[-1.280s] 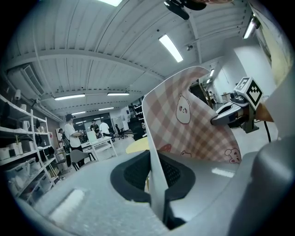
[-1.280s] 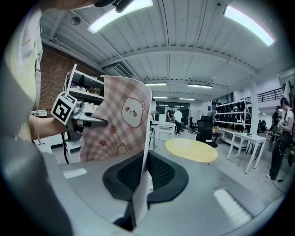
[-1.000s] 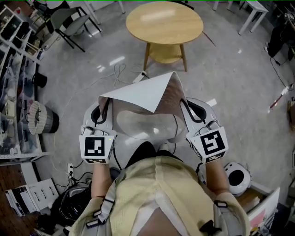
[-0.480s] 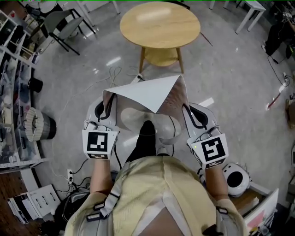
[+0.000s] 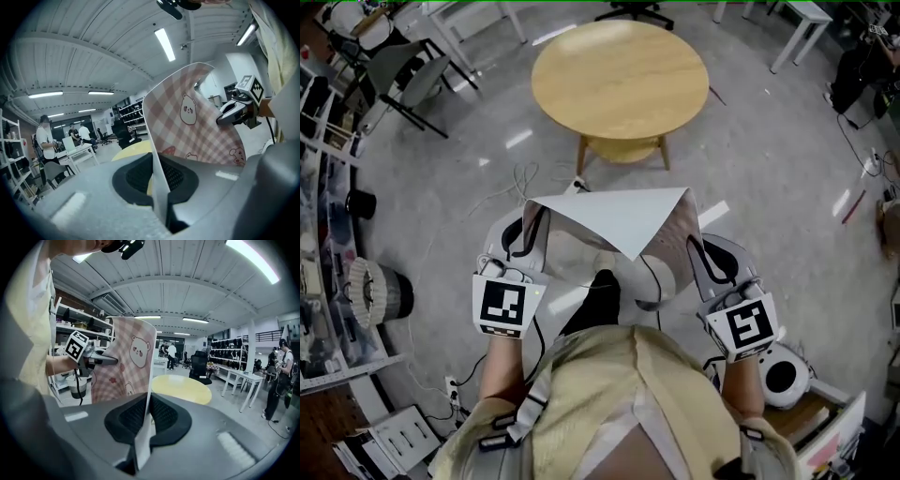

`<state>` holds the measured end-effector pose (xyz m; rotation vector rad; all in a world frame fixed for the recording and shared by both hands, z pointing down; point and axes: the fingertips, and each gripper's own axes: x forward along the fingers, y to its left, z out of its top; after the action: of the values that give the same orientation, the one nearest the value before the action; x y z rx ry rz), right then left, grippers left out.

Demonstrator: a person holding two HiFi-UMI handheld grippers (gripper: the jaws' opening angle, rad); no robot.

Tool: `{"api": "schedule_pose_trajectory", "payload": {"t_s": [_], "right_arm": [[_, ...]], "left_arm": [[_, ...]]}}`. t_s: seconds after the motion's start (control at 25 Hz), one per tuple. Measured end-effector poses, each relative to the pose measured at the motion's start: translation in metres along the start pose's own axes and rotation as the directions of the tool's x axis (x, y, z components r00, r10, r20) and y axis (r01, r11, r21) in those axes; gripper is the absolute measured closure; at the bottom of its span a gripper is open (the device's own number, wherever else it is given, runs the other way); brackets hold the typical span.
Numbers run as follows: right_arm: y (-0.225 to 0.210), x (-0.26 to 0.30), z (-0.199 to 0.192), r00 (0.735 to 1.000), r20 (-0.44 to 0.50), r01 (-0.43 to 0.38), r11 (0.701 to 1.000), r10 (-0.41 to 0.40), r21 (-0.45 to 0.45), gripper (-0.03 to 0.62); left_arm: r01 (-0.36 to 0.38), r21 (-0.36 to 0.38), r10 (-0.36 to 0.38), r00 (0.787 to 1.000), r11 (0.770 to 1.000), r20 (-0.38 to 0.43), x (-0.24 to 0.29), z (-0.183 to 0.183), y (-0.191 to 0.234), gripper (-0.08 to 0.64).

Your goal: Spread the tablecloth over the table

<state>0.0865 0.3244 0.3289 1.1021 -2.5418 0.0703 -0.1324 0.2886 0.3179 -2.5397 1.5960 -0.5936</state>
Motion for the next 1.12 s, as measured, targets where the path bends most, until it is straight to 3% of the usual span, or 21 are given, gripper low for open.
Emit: {"api": "schedule_pose_trajectory", "payload": {"t_s": [0.24,0.52,0.68,0.96,1.12], "right_arm": [[-0.035,0.046,0.017,0.999,-0.042,0.002,1.000,-0.002,0.015,0.583],[-0.059,0.089,0.054,0.998,-0.065,0.009,1.000,-0.010,-0.024,0.583],[-0.072,0.113,0.073,0.998,-0.064,0.008,0.994,-0.015,-0.112,0.583],[-0.104,0.135,0.145,0.992,-0.045,0.106,0.967,-0.119,-0.230,0.581],[-0.134,0.150,0.146,0.988,-0.028,0.135,0.947,-0.150,-0.291,0.580]], "left_arm": [[0.090,0.070,-0.090,0.996,0.993,-0.009,0.051,0.017,0.040,0.552],[0.140,0.135,-0.139,0.990,0.981,-0.017,0.093,0.035,0.088,0.551],[0.153,0.181,-0.152,0.988,0.971,-0.020,0.115,0.041,0.115,0.551],[0.181,0.285,-0.201,0.979,0.941,0.042,0.132,0.093,0.159,0.549],[0.205,0.360,-0.234,0.972,0.910,0.037,0.163,0.098,0.163,0.546]]}}
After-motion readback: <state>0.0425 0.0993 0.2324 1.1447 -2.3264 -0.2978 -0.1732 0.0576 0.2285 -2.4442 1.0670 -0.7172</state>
